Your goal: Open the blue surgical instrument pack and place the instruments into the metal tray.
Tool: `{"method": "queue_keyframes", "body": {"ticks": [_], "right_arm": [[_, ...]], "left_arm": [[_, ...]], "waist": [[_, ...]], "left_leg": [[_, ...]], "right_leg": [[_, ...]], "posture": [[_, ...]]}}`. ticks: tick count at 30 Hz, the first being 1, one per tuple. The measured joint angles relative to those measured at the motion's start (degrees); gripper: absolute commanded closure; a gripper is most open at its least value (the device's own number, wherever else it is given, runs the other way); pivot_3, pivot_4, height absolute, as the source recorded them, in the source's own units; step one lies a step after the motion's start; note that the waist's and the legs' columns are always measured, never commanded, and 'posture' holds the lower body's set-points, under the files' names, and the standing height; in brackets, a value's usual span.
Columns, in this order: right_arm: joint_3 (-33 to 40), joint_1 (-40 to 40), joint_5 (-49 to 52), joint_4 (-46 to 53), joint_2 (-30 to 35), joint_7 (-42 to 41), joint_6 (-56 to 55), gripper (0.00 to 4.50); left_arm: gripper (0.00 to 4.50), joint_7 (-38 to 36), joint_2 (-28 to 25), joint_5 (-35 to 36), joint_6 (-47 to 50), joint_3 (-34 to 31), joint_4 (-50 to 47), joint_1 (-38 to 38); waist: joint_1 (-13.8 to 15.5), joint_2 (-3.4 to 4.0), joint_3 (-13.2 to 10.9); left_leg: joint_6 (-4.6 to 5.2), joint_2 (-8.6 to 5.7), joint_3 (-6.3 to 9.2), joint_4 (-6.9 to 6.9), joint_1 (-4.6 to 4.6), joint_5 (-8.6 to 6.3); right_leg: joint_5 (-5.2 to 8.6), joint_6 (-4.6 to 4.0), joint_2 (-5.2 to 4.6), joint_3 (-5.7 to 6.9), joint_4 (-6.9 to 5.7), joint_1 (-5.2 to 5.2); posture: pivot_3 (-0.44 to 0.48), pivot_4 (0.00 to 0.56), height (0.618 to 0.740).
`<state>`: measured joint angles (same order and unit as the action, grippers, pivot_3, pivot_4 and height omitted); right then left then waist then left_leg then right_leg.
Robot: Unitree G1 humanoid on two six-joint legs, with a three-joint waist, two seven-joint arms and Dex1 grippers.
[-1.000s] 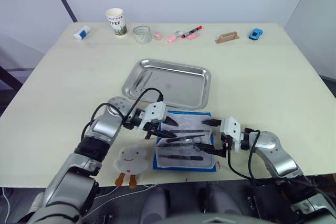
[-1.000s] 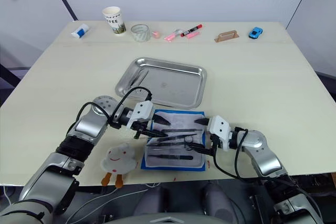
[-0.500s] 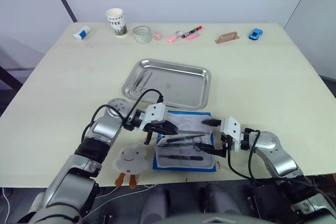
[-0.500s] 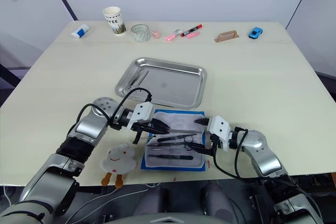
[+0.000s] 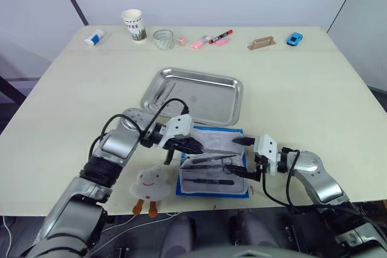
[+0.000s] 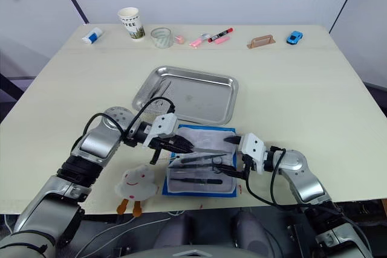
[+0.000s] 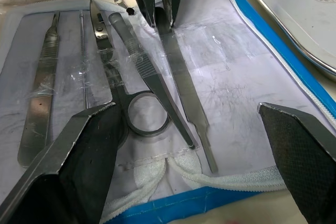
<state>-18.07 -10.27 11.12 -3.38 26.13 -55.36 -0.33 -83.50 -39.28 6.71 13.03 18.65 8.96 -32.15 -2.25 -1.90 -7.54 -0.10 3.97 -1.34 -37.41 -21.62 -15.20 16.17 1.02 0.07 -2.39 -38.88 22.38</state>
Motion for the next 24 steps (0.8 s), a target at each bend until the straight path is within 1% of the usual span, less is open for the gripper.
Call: {"method": "queue_keyframes", "body": {"ticks": [3,10,16,24], "right_arm": [[0.0,-0.1,0.0,0.0,0.0,0.0,0.0,0.00],[-0.1,-0.1,0.0,0.0,0.0,-0.1,0.0,0.00],[-0.1,-0.2,0.0,0.0,0.1,-0.1,0.0,0.00],[-0.1,-0.2,0.0,0.0,0.1,-0.1,0.0,0.00]], "left_arm": [[4.40,-0.2,-1.4,-0.7,3.9,0.6,-2.2,-1.3],[4.40,-0.2,-3.3,-1.0,8.3,1.8,-5.4,-1.5],[4.40,-0.5,-4.5,-0.9,9.9,1.9,-6.2,-1.6],[4.40,-0.6,-5.8,-0.9,9.7,2.0,-6.2,-2.2]], "waist": [[0.0,0.00,0.0],[0.0,0.02,0.0],[0.0,0.03,0.0],[0.0,0.04,0.0]], "left_leg": [[0.00,0.00,0.00,0.00,0.00,0.00],[0.00,0.00,0.00,0.00,0.00,0.00],[0.00,0.00,0.00,0.00,0.00,0.00],[0.00,0.00,0.00,0.00,0.00,0.00]], "right_leg": [[0.00,0.00,0.00,0.00,0.00,0.00],[0.00,0.00,0.00,-0.01,0.00,0.01],[0.01,0.00,0.00,-0.01,0.00,0.01],[0.01,0.00,0.00,-0.01,0.00,0.02]], "posture": [[0.000,0.150,0.728],[0.000,0.150,0.728],[0.000,0.150,0.728],[0.000,0.150,0.728]]}}
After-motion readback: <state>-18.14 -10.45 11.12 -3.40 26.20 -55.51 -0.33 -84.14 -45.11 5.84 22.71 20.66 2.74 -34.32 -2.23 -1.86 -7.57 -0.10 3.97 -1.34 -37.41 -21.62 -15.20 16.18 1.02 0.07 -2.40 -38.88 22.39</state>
